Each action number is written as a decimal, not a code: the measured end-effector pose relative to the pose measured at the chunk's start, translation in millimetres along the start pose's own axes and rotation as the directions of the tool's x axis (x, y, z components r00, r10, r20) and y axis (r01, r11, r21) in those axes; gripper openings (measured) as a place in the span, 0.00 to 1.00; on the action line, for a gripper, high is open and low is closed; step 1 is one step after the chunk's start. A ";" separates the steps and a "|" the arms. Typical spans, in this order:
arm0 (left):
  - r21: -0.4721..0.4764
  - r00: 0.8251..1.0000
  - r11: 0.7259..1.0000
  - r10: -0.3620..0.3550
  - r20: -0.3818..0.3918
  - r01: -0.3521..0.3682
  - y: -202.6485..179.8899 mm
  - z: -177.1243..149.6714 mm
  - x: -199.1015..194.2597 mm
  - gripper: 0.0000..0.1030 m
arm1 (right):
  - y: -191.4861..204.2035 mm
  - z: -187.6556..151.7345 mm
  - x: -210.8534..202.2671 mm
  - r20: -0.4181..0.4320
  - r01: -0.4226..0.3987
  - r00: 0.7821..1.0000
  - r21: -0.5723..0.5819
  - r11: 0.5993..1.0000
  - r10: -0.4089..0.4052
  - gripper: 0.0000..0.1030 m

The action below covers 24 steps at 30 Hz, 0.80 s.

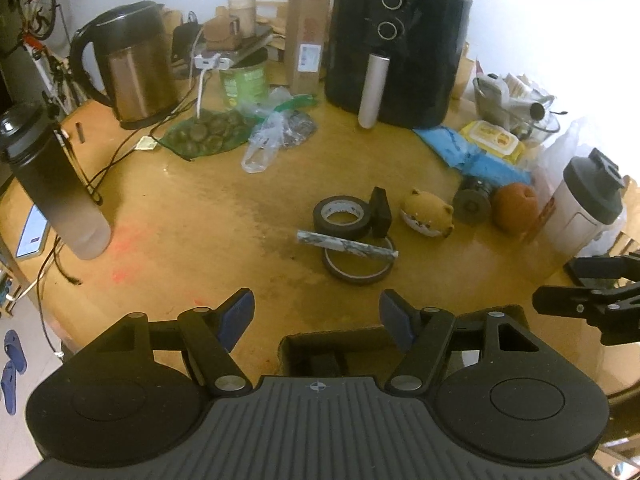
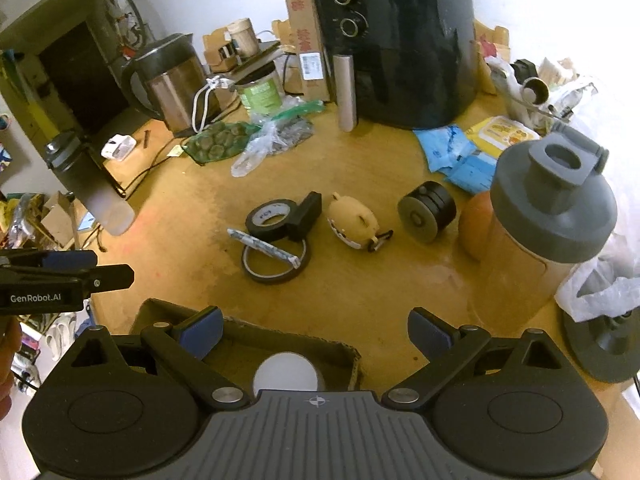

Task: Organize rigid objects
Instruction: 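Move both tools away from the box toward the tape rolls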

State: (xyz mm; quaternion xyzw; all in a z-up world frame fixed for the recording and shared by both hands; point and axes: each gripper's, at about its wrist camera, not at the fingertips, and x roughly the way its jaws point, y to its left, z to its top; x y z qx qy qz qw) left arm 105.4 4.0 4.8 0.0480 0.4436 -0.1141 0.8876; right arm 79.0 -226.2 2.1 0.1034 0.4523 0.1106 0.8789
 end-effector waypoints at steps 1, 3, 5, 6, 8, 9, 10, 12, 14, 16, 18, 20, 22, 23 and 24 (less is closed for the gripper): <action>0.008 1.000 1.000 -0.005 -0.003 0.005 0.1 0.5 2.1 0.66 | 0.2 -0.9 0.8 -0.001 0.005 1.000 0.005 1.000 -0.005 0.96; 0.025 1.000 1.000 -0.015 -0.007 0.015 -0.1 1.7 5.8 0.66 | 1.0 -1.5 2.0 -0.001 0.015 1.000 0.012 1.000 -0.015 0.96; 0.042 1.000 0.999 -0.025 -0.010 0.025 -0.5 3.3 9.4 0.66 | 2.3 -0.8 3.0 0.002 0.029 1.000 0.018 0.999 -0.029 0.96; 0.048 0.999 0.998 -0.030 -0.011 0.031 -0.4 4.2 11.0 0.66 | 2.7 -0.4 3.5 0.003 0.035 0.999 0.022 0.999 -0.035 0.96; 0.059 0.999 0.997 -0.040 -0.012 0.040 -0.5 6.3 14.1 0.67 | 3.6 0.1 4.1 0.006 0.043 0.999 0.026 0.999 -0.044 0.96; 0.063 0.999 0.997 -0.044 -0.012 0.044 -0.1 7.3 15.3 0.66 | 4.4 0.4 4.7 0.007 0.049 0.999 0.026 0.998 -0.049 0.96; 0.067 0.999 0.997 -0.048 -0.012 0.048 0.3 8.7 16.7 0.66 | 5.1 1.3 5.6 0.007 0.054 0.998 0.026 0.998 -0.054 0.96; 0.075 0.998 0.996 -0.055 -0.009 0.055 0.6 11.3 18.9 0.66 | 5.9 3.1 7.3 0.007 0.061 0.998 0.027 0.998 -0.061 0.96; 0.081 0.998 0.995 -0.061 -0.007 0.062 1.1 14.4 21.3 0.66 | 6.9 5.6 9.2 0.007 0.069 0.998 0.029 0.997 -0.070 0.96; 0.085 0.998 0.994 -0.064 -0.003 0.064 2.5 17.4 23.2 0.66 | 7.7 8.2 11.0 0.007 0.076 0.997 0.032 0.997 -0.076 0.96; 0.084 0.998 0.994 -0.066 0.000 0.066 4.8 21.3 25.4 0.66 | 8.5 11.8 12.5 0.007 0.079 0.997 0.032 0.996 -0.079 0.96; 0.082 0.998 0.994 -0.069 0.004 0.069 7.5 25.9 27.4 0.66 | 10.0 16.1 13.5 0.009 0.084 0.996 0.026 0.996 -0.084 0.96; 0.084 0.997 0.994 -0.070 0.008 0.069 9.0 30.9 29.9 0.66 | 11.7 20.7 14.3 0.014 0.087 0.996 0.020 0.996 -0.088 0.96; 0.084 0.997 0.994 -0.070 0.008 0.069 9.9 32.4 30.7 0.66 | 12.4 22.8 14.8 0.017 0.089 0.996 0.019 0.996 -0.089 0.96; 0.084 0.997 0.994 -0.072 0.009 0.071 11.1 34.3 31.7 0.66 | 12.8 24.6 15.5 0.019 0.092 0.996 0.018 0.996 -0.092 0.96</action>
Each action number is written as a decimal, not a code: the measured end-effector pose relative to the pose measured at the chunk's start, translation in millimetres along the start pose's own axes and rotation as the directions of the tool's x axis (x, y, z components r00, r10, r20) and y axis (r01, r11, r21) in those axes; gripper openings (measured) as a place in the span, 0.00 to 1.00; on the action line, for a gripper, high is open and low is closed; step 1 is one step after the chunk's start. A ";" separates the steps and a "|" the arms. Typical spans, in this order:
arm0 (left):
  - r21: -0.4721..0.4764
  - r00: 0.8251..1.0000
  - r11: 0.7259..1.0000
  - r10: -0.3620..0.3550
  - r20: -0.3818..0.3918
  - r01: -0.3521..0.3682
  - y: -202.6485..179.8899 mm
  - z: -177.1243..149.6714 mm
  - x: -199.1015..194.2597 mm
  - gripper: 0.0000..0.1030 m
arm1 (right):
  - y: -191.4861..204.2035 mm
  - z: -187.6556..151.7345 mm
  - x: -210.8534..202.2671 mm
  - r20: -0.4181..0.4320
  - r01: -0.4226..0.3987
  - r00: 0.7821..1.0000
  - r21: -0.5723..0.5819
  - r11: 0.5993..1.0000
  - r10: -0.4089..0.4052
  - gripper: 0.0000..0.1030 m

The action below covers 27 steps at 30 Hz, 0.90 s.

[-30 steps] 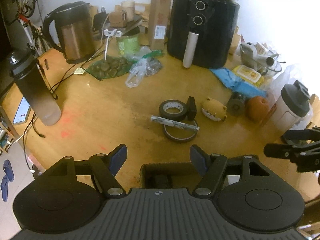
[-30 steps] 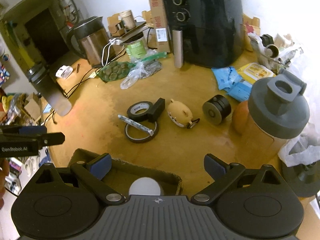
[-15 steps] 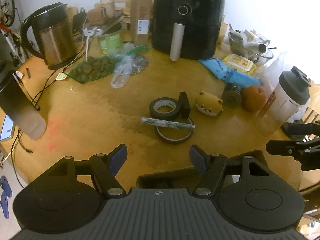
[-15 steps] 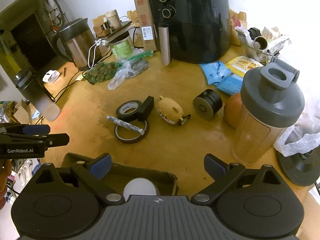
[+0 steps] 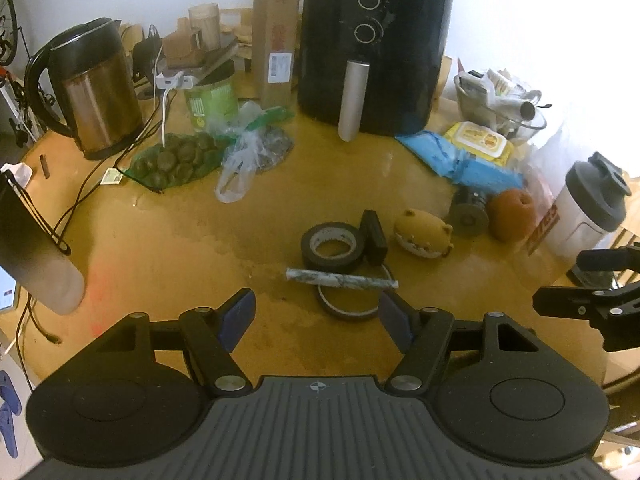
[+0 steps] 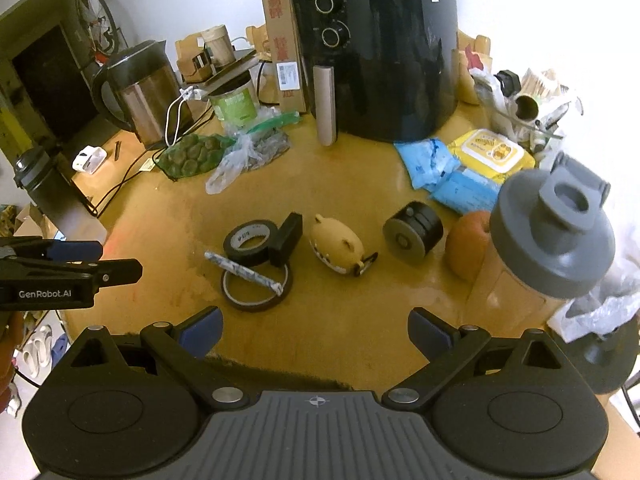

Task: Organize rigid objects
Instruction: 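Move both tools away from the box toward the tape rolls, then grasp the small black upright block beside the tape rolls with the left gripper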

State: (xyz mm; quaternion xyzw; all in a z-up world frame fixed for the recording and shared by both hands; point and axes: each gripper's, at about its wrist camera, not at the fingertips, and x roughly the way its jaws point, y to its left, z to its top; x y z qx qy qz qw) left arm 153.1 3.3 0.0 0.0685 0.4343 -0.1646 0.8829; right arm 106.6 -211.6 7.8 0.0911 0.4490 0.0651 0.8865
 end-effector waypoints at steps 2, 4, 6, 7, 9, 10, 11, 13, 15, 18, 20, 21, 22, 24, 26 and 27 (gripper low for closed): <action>-0.002 1.000 1.000 -0.002 0.000 0.002 2.9 1.9 1.9 0.66 | 0.7 2.4 1.3 0.002 0.006 1.000 0.002 1.000 -0.006 0.96; -0.001 1.000 1.000 -0.004 -0.003 0.004 5.5 3.2 5.1 0.66 | 0.8 3.8 3.0 -0.001 0.010 1.000 0.006 1.000 -0.010 0.96; 0.000 1.000 1.000 -0.004 -0.011 0.004 7.8 4.0 8.5 0.65 | 1.1 4.2 3.9 -0.005 0.013 1.000 0.008 1.000 -0.013 0.96; 0.001 1.000 1.000 -0.004 -0.015 0.004 8.9 4.4 10.6 0.65 | 1.2 4.2 4.2 -0.006 0.015 1.000 0.008 1.000 -0.015 0.96; 0.004 1.000 1.000 -0.003 -0.022 0.003 10.5 5.3 15.2 0.65 | 1.4 3.7 4.1 -0.008 0.017 1.000 0.009 1.000 -0.017 0.96; 0.006 1.000 1.000 -0.003 -0.026 0.004 11.5 5.8 17.8 0.64 | 1.2 3.3 3.9 -0.009 0.019 1.000 0.011 1.000 -0.019 0.96; 0.009 1.000 1.000 -0.004 -0.029 0.004 12.1 6.3 20.0 0.63 | 0.7 2.8 3.8 -0.010 0.021 1.000 0.015 1.000 -0.021 0.96; 0.015 0.999 1.000 -0.006 -0.037 0.006 12.7 7.5 25.3 0.60 | -1.1 1.7 3.8 -0.013 0.026 1.000 0.025 0.999 -0.025 0.96; 0.020 0.999 1.000 -0.009 -0.044 0.010 12.5 8.3 30.0 0.59 | -2.7 0.7 3.6 -0.018 0.032 0.999 0.032 0.999 -0.031 0.96; 0.035 0.999 0.999 -0.014 -0.049 0.016 10.4 10.1 37.8 0.58 | -5.3 -0.9 3.3 -0.024 0.043 0.999 0.043 0.998 -0.042 0.96; 0.043 0.998 0.999 -0.023 -0.050 0.025 8.7 12.1 42.5 0.58 | -7.4 -2.4 2.8 -0.027 0.049 0.999 0.052 0.997 -0.048 0.96; 0.047 0.998 0.998 -0.029 -0.052 0.032 7.2 13.6 45.2 0.57 | -8.6 -3.2 2.5 -0.028 0.053 0.998 0.055 0.997 -0.051 0.96; 0.051 0.998 0.998 -0.036 -0.053 0.038 5.4 14.9 47.7 0.57 | -9.8 -3.8 2.2 -0.030 0.057 0.998 0.059 0.997 -0.056 0.96; 0.062 0.997 0.997 -0.049 -0.055 0.053 0.5 18.7 53.6 0.54 | -12.1 -5.3 1.6 -0.033 0.065 0.998 0.069 0.996 -0.063 0.96; 0.076 0.996 0.995 -0.062 -0.062 0.067 -5.2 22.8 60.1 0.50 | -14.8 -7.3 0.5 -0.036 0.070 0.997 0.078 0.994 -0.068 0.96; 0.083 0.996 0.994 -0.067 -0.063 0.072 -8.4 24.6 63.2 0.50 | -15.9 -8.0 0.2 -0.038 0.074 0.997 0.082 0.994 -0.071 0.96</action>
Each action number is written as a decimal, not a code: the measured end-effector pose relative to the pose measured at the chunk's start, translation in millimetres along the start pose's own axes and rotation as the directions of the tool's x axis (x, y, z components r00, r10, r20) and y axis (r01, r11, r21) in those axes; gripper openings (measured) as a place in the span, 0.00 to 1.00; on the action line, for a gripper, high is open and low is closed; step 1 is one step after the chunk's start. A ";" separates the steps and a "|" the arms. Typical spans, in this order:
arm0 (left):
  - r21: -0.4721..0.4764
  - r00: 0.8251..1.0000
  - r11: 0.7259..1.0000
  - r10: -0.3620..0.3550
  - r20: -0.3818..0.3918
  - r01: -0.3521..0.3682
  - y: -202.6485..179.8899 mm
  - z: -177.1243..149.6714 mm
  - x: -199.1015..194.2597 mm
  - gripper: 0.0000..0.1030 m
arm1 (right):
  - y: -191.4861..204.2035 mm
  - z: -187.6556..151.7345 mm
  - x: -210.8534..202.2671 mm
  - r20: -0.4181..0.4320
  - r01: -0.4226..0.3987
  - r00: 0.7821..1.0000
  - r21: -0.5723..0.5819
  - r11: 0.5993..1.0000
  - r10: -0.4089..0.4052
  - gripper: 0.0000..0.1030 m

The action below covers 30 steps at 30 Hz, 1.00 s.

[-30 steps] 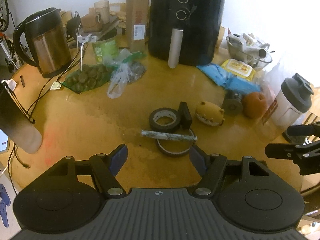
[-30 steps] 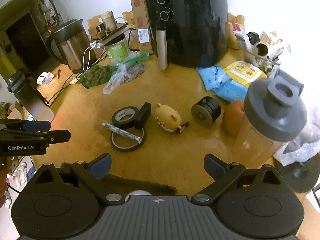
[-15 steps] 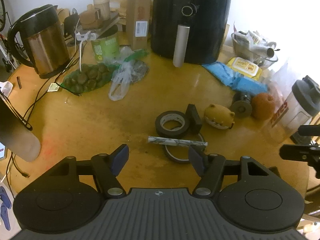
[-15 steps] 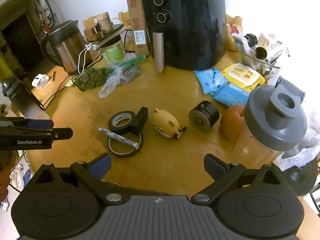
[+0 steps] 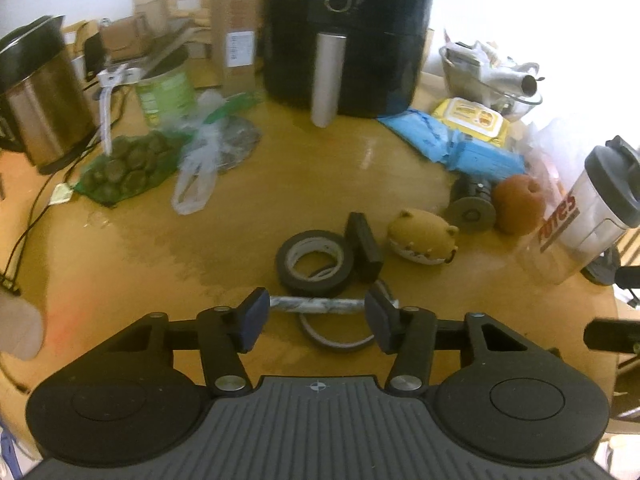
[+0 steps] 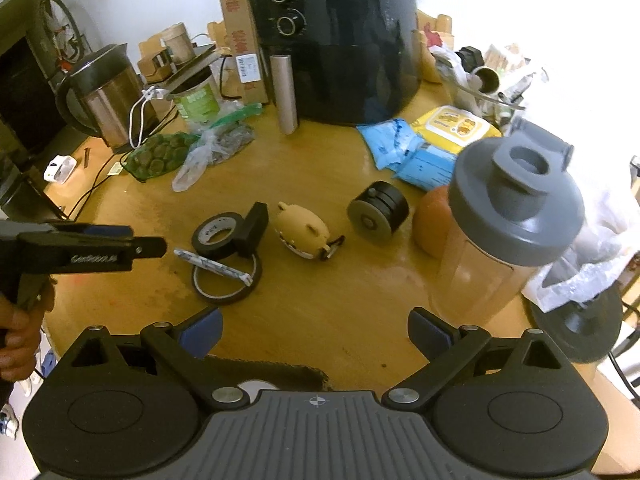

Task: Organize rigid objects
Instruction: 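Grasp the small black upright block beside the tape rolls with the left gripper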

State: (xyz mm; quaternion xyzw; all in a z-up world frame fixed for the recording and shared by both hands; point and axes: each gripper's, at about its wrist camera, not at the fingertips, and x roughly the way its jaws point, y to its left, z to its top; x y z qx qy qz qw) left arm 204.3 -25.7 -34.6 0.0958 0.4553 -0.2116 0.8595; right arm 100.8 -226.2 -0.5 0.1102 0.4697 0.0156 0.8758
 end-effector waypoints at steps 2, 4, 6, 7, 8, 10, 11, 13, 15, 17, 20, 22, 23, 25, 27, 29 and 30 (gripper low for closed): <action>0.020 1.000 1.000 -0.008 0.001 0.008 -6.1 4.6 7.0 0.50 | -3.5 -1.6 -0.4 -0.004 0.009 1.000 0.012 1.000 -0.009 0.96; 0.039 1.000 0.999 -0.017 -0.001 0.017 -11.8 8.7 14.5 0.49 | -7.7 -3.0 -1.4 -0.007 0.017 1.000 0.027 0.999 -0.017 0.96; 0.058 1.000 0.998 -0.022 -0.004 0.022 -17.4 12.1 22.2 0.48 | -11.8 -4.5 -2.0 -0.010 0.027 1.000 0.039 0.999 -0.026 0.96; 0.070 1.000 0.997 -0.022 -0.007 0.023 -20.5 14.2 26.7 0.48 | -14.2 -5.3 -2.4 -0.012 0.032 0.999 0.046 0.998 -0.032 0.96; 0.080 1.000 0.997 -0.023 -0.009 0.024 -23.3 15.8 30.8 0.48 | -16.5 -6.0 -2.6 -0.013 0.037 0.999 0.054 0.998 -0.036 0.96; 0.098 1.000 0.995 -0.023 -0.015 0.025 -29.0 18.5 39.1 0.47 | -21.9 -7.5 -3.8 -0.015 0.048 0.999 0.068 0.997 -0.047 0.96; 0.107 1.000 0.994 -0.023 -0.018 0.025 -31.5 19.8 43.8 0.47 | -24.4 -8.2 -4.3 -0.016 0.053 0.999 0.074 0.996 -0.052 0.96; 0.122 1.000 0.992 -0.019 -0.023 0.022 -35.7 22.1 52.7 0.46 | -29.4 -10.0 -5.7 -0.016 0.066 0.998 0.087 0.994 -0.064 0.96; 0.134 0.999 0.991 -0.012 -0.032 0.016 -39.2 23.9 61.4 0.43 | -34.5 -12.2 -8.4 -0.016 0.077 0.997 0.101 0.992 -0.076 0.96; 0.142 0.999 0.990 -0.007 -0.039 0.012 -42.0 26.0 69.8 0.42 | -38.5 -14.5 -11.6 -0.016 0.090 0.996 0.112 0.990 -0.089 0.96; 0.162 0.999 0.987 0.001 -0.054 0.007 -46.6 28.1 83.0 0.35 | -45.0 -18.1 -16.2 -0.017 0.108 0.994 0.128 0.986 -0.107 0.96; 0.175 0.998 0.985 0.013 -0.063 -0.001 -49.3 28.7 91.5 0.31 | -49.8 -21.0 -20.1 -0.016 0.120 0.993 0.141 0.983 -0.119 0.96; 0.182 0.997 0.983 0.018 -0.069 -0.005 -50.5 28.9 95.9 0.25 | -52.0 -22.0 -21.9 -0.017 0.126 0.992 0.146 0.981 -0.125 0.96; 0.188 0.997 0.982 0.031 -0.066 -0.018 -51.0 28.4 100.0 0.17 | -56.0 -24.4 -25.0 -0.016 0.137 0.991 0.158 0.978 -0.136 0.96; 0.183 0.998 0.983 0.032 -0.063 -0.020 -50.2 29.1 100.7 0.16 | -59.1 -26.6 -27.1 -0.016 0.142 0.990 0.169 0.975 -0.141 0.96; 0.174 0.997 0.985 0.027 -0.067 -0.015 -50.4 30.1 101.0 0.15 | -61.6 -28.0 -28.3 -0.017 0.143 0.990 0.180 0.973 -0.142 0.96; 0.170 0.998 0.985 0.024 -0.066 -0.013 -50.0 30.3 100.3 0.15 | -62.7 -28.8 -28.5 -0.017 0.141 0.990 0.184 0.973 -0.141 0.96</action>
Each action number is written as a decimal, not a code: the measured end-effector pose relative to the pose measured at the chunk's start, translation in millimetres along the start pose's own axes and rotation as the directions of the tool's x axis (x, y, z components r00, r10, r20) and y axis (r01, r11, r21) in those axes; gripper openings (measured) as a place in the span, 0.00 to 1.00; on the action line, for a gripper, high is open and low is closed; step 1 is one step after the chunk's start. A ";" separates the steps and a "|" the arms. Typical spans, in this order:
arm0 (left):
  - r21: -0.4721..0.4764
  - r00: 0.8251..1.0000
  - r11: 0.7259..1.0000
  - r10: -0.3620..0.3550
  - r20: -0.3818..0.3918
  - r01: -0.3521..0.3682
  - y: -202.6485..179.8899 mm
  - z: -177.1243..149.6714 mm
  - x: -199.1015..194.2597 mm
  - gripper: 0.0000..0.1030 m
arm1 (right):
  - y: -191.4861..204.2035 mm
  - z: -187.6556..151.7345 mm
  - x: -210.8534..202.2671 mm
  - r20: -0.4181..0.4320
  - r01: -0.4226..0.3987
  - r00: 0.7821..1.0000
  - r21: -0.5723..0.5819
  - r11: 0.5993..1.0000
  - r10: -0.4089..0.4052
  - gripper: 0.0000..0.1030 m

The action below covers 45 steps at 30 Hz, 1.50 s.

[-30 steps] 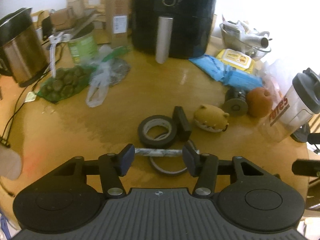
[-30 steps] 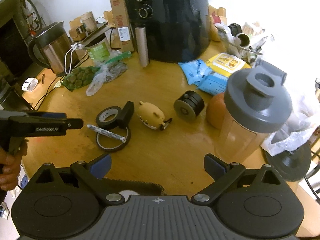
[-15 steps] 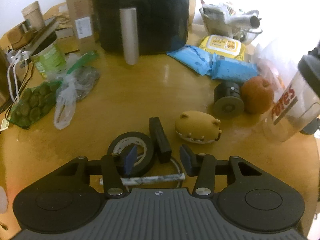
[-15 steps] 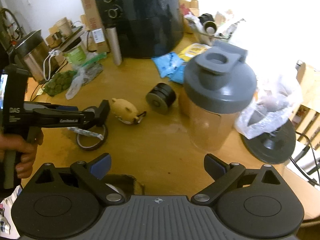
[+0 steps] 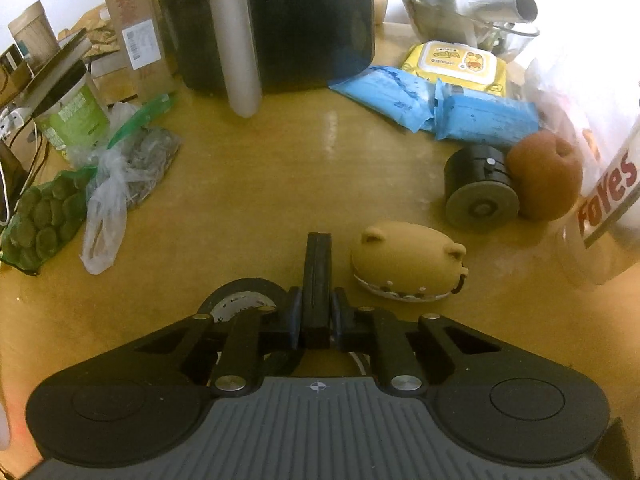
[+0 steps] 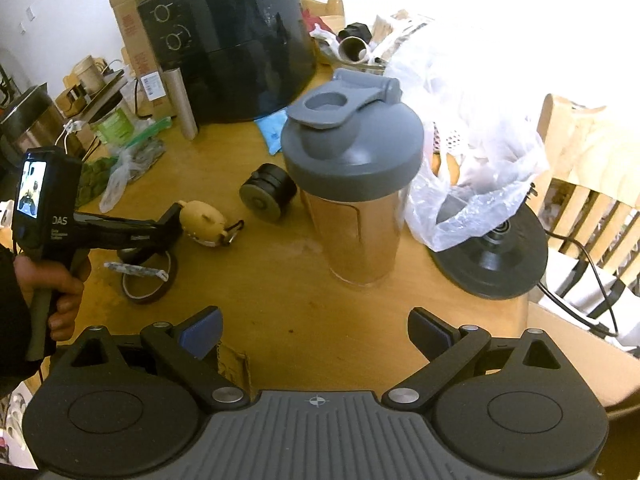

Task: Organize rigid objects
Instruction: 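Grasp the small black upright block beside the tape rolls with the left gripper, then grasp the yellow pig-shaped toy with the right gripper while the left holds the black block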

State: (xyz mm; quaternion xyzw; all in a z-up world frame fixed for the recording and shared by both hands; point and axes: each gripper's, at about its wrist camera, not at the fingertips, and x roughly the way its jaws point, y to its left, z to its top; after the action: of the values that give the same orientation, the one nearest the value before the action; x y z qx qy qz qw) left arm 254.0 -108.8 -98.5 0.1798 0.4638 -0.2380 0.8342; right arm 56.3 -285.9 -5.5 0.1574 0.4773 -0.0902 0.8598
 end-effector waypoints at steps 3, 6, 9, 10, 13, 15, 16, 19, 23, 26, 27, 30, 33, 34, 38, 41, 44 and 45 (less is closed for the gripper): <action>-0.008 1.000 1.000 -0.002 0.008 0.002 0.2 -0.3 -5.0 0.15 | -0.7 0.0 0.9 0.000 -0.007 1.000 0.001 1.000 0.007 0.96; -0.020 1.000 1.000 -0.005 0.019 0.005 1.9 -0.2 -11.8 0.15 | 2.1 0.7 1.5 0.000 -0.023 1.000 -0.010 1.000 0.023 0.96; -0.040 0.999 0.999 -0.011 0.031 0.013 5.8 -0.8 -21.0 0.15 | 5.9 2.0 3.3 -0.002 -0.044 0.999 -0.022 0.999 0.044 0.96; -0.048 0.999 0.999 -0.013 0.036 0.015 7.5 -1.1 -25.0 0.15 | 7.7 2.6 3.8 -0.002 -0.050 0.999 -0.027 0.998 0.050 0.96; -0.071 0.998 0.997 -0.017 0.052 0.021 12.5 -2.9 -37.2 0.15 | 13.7 4.0 5.8 -0.005 -0.068 0.998 -0.044 0.997 0.068 0.96; -0.083 0.998 0.996 -0.018 0.064 0.023 15.8 -4.6 -45.0 0.15 | 18.2 4.5 6.9 -0.007 -0.078 0.997 -0.056 0.995 0.078 0.96; -0.089 0.997 0.996 -0.019 0.070 0.025 17.8 -5.8 -49.4 0.15 | 20.7 4.9 7.8 -0.009 -0.084 0.996 -0.063 0.995 0.083 0.96; -0.109 0.996 0.994 -0.015 0.084 0.024 23.1 -10.0 -61.3 0.15 | 26.1 5.9 10.0 -0.013 -0.097 0.995 -0.081 0.992 0.096 0.96; -0.137 0.996 0.990 -0.013 0.092 0.025 29.4 -17.6 -75.9 0.15 | 34.2 6.6 12.3 -0.019 -0.110 0.994 -0.109 0.988 0.109 0.96; -0.151 0.995 0.988 -0.023 0.094 0.037 33.7 -24.4 -86.3 0.15 | 40.1 6.5 13.8 -0.022 -0.118 0.993 -0.132 0.984 0.116 0.96; -0.154 0.995 0.987 -0.022 0.097 0.036 34.9 -27.1 -90.4 0.15 | 42.3 6.8 14.7 -0.023 -0.122 0.993 -0.139 0.983 0.120 0.96; -0.167 0.994 0.985 -0.018 0.105 0.036 37.6 -35.2 -102.5 0.15 | 47.8 8.5 18.1 -0.025 -0.135 0.991 -0.160 0.978 0.133 0.96; -0.181 0.993 0.983 -0.020 0.114 0.040 40.1 -44.7 -115.1 0.15 | 55.1 11.2 22.5 -0.026 -0.149 0.989 -0.187 0.971 0.147 0.96; -0.185 0.993 0.982 -0.020 0.117 0.042 40.7 -47.8 -119.6 0.15 | 58.4 12.6 24.3 -0.025 -0.156 0.988 -0.200 0.967 0.154 0.96; -0.205 0.992 0.978 -0.014 0.127 0.040 43.4 -59.9 -135.7 0.15 | 71.0 18.0 33.7 -0.024 -0.174 0.985 -0.250 0.953 0.173 0.96; -0.218 0.991 0.975 -0.010 0.130 0.039 45.4 -68.0 -145.7 0.15 | 81.3 23.1 43.1 -0.023 -0.184 0.983 -0.285 0.941 0.185 0.96; -0.239 0.991 0.970 -0.004 0.132 0.035 48.9 -75.3 -154.6 0.15 | 91.7 28.6 53.8 -0.023 -0.187 0.982 -0.322 0.928 0.189 0.96; -0.245 0.991 0.969 0.000 0.134 0.034 49.7 -77.0 -157.3 0.15 | 95.2 30.7 58.3 -0.023 -0.188 0.981 -0.334 0.924 0.191 0.96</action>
State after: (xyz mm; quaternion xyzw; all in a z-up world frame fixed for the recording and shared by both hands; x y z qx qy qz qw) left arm 157.3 8.4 1.7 0.0544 0.4349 -0.1971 0.8770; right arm 140.4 -208.2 -22.3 0.0541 0.4639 0.0748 0.8811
